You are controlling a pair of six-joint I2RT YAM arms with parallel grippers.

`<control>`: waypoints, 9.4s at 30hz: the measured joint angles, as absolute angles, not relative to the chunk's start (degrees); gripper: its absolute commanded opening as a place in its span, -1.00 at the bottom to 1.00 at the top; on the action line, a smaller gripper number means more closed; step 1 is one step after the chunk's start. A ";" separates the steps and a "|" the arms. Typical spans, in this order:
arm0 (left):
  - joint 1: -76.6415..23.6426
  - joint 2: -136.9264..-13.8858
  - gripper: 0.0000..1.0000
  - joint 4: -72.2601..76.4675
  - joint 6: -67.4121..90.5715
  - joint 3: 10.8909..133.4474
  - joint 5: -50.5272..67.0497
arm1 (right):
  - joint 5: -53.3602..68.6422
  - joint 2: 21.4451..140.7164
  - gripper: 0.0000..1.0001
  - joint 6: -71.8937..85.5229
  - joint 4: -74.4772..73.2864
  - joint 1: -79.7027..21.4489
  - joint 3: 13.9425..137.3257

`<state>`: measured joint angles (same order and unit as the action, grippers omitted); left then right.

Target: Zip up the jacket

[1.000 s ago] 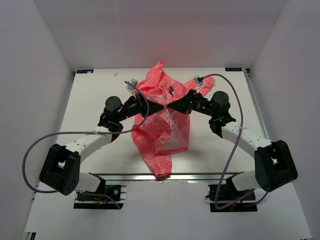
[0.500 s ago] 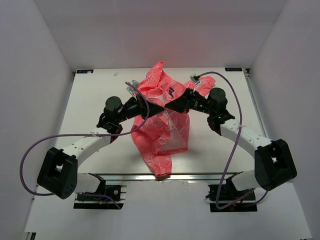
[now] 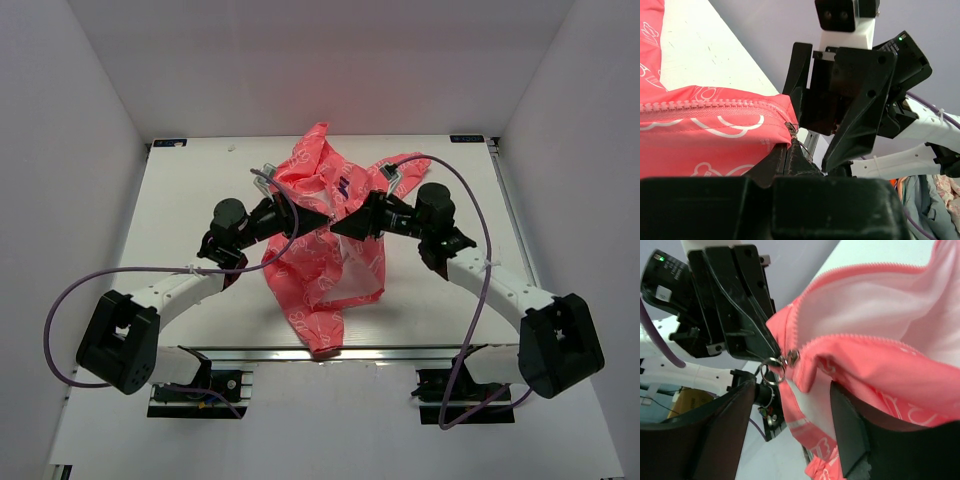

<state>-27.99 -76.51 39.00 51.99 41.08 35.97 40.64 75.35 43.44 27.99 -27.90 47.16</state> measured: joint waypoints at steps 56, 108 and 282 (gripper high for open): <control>-28.62 -74.43 -1.00 30.02 47.51 41.30 33.56 | -30.30 78.48 -0.49 1.41 -16.53 -61.28 70.08; -29.85 -74.85 -1.00 10.04 33.21 48.90 34.65 | -28.58 79.79 -1.00 -20.56 -16.16 -58.28 68.77; -63.46 -89.47 -1.00 -22.57 15.55 73.65 -52.80 | 21.43 96.25 -1.00 20.05 -47.40 -34.70 100.92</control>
<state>-63.46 -89.47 -22.57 15.55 73.65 -52.80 21.43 96.25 20.05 -47.40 -34.70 100.92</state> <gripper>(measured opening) 0.022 0.012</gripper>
